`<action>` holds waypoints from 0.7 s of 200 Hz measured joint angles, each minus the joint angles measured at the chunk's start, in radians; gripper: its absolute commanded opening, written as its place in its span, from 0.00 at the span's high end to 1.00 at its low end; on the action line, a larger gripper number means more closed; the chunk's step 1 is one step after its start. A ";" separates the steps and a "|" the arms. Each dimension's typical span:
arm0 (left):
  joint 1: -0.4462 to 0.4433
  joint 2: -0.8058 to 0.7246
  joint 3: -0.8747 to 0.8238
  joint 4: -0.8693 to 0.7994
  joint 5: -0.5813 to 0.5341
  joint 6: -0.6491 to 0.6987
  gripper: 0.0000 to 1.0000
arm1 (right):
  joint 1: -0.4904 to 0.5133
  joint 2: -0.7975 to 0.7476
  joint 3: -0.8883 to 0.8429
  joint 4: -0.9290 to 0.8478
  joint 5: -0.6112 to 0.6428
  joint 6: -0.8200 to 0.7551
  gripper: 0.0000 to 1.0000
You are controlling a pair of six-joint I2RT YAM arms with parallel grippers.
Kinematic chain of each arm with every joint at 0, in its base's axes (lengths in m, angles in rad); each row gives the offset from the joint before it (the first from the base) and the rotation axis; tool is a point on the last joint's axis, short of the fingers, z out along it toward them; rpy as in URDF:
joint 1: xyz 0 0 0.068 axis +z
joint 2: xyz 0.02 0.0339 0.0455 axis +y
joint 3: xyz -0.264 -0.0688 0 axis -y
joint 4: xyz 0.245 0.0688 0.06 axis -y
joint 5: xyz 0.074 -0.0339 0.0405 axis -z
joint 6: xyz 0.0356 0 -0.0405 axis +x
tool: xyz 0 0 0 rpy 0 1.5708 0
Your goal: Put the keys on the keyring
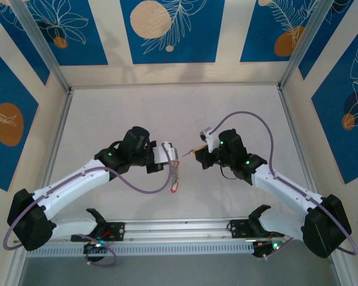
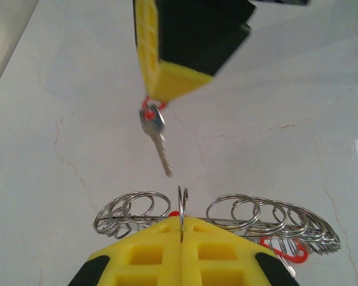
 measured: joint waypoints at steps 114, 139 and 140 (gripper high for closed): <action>0.001 -0.006 -0.013 0.015 0.037 0.000 1.00 | 0.119 -0.030 -0.078 0.228 -0.210 -0.098 1.00; 0.001 -0.005 -0.013 0.014 0.041 0.000 1.00 | 0.121 -0.030 -0.078 0.240 -0.209 -0.098 1.00; 0.002 -0.005 -0.013 0.014 0.041 0.000 1.00 | 0.121 -0.030 -0.078 0.240 -0.209 -0.098 1.00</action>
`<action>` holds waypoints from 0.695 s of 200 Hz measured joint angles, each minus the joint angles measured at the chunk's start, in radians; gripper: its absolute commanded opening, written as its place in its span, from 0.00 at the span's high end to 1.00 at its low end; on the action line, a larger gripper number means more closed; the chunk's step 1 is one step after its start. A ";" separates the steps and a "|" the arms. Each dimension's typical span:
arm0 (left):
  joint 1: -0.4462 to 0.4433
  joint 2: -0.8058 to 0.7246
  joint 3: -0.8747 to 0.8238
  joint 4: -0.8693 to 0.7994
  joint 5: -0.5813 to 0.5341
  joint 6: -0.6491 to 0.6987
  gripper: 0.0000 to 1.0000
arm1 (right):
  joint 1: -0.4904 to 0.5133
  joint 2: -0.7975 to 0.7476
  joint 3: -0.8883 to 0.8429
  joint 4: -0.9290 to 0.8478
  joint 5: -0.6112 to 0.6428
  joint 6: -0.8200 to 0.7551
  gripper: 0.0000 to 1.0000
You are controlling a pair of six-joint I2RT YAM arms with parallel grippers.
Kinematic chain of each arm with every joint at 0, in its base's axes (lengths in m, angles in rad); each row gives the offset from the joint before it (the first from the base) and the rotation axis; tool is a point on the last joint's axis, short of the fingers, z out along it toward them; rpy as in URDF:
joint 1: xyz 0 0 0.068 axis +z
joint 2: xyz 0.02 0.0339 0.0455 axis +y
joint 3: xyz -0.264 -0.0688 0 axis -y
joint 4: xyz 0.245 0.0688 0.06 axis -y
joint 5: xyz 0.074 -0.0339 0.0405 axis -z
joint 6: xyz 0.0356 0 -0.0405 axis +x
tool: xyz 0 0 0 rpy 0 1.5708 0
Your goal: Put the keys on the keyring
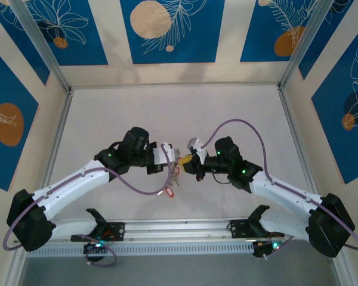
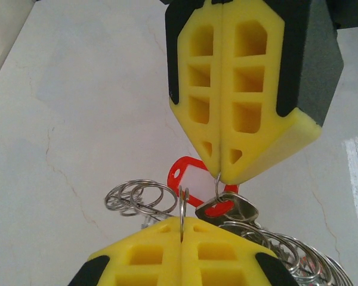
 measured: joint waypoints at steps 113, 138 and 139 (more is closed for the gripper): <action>0.001 0.008 0.000 0.000 0.000 0.000 1.00 | 0.025 0.017 0.007 0.015 0.076 0.064 1.00; 0.001 0.014 0.000 0.000 -0.001 -0.001 1.00 | 0.031 0.027 0.017 0.016 0.084 0.069 1.00; 0.001 0.014 0.000 0.000 -0.001 -0.001 1.00 | 0.031 0.027 0.017 0.016 0.084 0.069 1.00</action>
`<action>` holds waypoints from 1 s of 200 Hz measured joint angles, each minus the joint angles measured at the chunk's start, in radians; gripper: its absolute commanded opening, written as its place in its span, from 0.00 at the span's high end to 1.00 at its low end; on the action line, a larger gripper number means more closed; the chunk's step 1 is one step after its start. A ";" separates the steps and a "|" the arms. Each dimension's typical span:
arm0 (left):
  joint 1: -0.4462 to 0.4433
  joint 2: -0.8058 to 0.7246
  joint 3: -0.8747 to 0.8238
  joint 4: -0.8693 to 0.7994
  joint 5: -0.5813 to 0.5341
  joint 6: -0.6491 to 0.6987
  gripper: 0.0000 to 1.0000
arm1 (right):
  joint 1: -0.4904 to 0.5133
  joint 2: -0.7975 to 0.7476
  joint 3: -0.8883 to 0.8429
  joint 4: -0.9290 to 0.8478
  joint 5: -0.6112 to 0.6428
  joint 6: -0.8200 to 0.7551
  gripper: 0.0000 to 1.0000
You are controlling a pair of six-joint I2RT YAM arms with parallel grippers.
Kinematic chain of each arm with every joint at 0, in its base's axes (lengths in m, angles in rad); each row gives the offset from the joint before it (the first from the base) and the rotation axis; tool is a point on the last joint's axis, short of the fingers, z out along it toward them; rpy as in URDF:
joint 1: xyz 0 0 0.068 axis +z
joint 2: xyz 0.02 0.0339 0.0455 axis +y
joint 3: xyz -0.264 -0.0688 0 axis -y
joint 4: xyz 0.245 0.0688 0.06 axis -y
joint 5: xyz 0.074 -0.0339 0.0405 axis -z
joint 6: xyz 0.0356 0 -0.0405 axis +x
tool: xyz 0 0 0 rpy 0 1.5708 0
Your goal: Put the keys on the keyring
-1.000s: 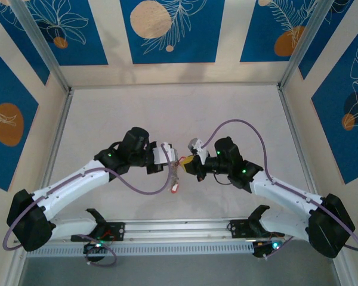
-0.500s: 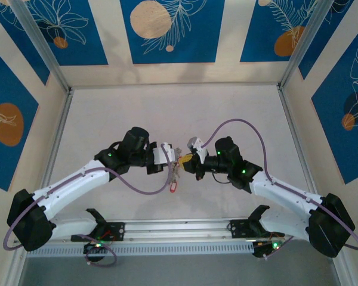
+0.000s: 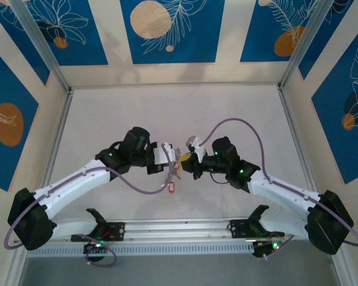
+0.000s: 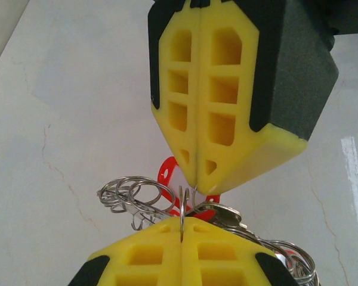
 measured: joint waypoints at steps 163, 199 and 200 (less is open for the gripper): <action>0.004 0.020 0.001 0.009 -0.015 -0.030 1.00 | -0.045 0.019 0.002 0.056 -0.013 0.077 1.00; 0.004 0.018 0.000 0.010 -0.016 -0.030 1.00 | -0.045 0.019 0.002 0.056 -0.001 0.079 1.00; 0.004 0.018 0.000 0.010 -0.016 -0.030 1.00 | -0.045 0.019 0.002 0.056 0.000 0.079 1.00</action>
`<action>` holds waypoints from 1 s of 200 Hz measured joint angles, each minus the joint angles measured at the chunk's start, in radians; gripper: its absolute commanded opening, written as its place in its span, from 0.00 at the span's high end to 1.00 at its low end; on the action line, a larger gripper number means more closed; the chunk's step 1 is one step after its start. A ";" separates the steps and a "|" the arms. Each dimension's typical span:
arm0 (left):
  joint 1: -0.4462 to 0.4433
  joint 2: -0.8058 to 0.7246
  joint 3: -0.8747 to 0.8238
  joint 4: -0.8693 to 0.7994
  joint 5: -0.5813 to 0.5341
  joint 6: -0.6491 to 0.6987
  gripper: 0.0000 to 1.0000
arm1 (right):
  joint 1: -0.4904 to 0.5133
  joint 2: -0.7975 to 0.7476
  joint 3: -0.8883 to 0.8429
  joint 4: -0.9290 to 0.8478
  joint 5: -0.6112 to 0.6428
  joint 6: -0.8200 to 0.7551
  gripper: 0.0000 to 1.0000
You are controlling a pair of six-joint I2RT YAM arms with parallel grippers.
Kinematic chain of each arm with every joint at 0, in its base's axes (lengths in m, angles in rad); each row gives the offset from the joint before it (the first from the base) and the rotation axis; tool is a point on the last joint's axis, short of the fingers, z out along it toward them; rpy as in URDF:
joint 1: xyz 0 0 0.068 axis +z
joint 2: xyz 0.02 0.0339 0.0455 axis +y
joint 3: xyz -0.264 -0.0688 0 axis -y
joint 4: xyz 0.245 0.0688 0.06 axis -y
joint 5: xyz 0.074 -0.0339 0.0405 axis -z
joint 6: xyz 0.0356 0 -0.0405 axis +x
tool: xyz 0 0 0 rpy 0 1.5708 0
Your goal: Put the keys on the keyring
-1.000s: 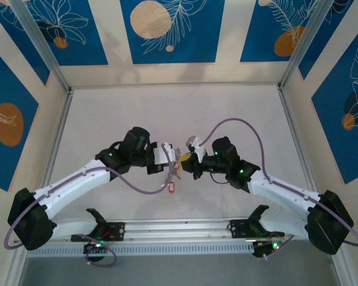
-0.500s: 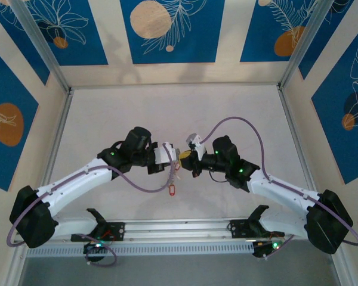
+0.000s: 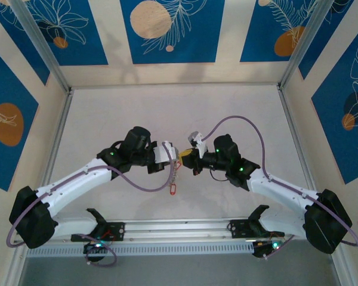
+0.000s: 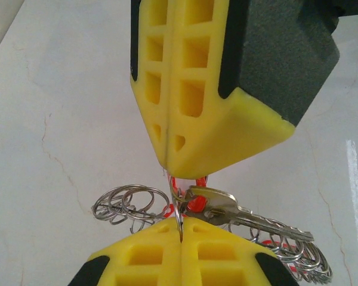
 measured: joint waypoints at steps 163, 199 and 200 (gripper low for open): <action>0.000 -0.048 -0.052 0.091 0.038 -0.006 1.00 | -0.039 -0.031 -0.003 -0.048 0.037 -0.016 0.66; 0.000 -0.073 -0.061 0.104 0.079 -0.004 1.00 | -0.034 -0.199 -0.144 0.038 0.013 -0.221 0.64; 0.000 -0.074 -0.061 0.104 0.080 -0.004 1.00 | -0.034 -0.205 -0.147 0.039 0.012 -0.229 0.64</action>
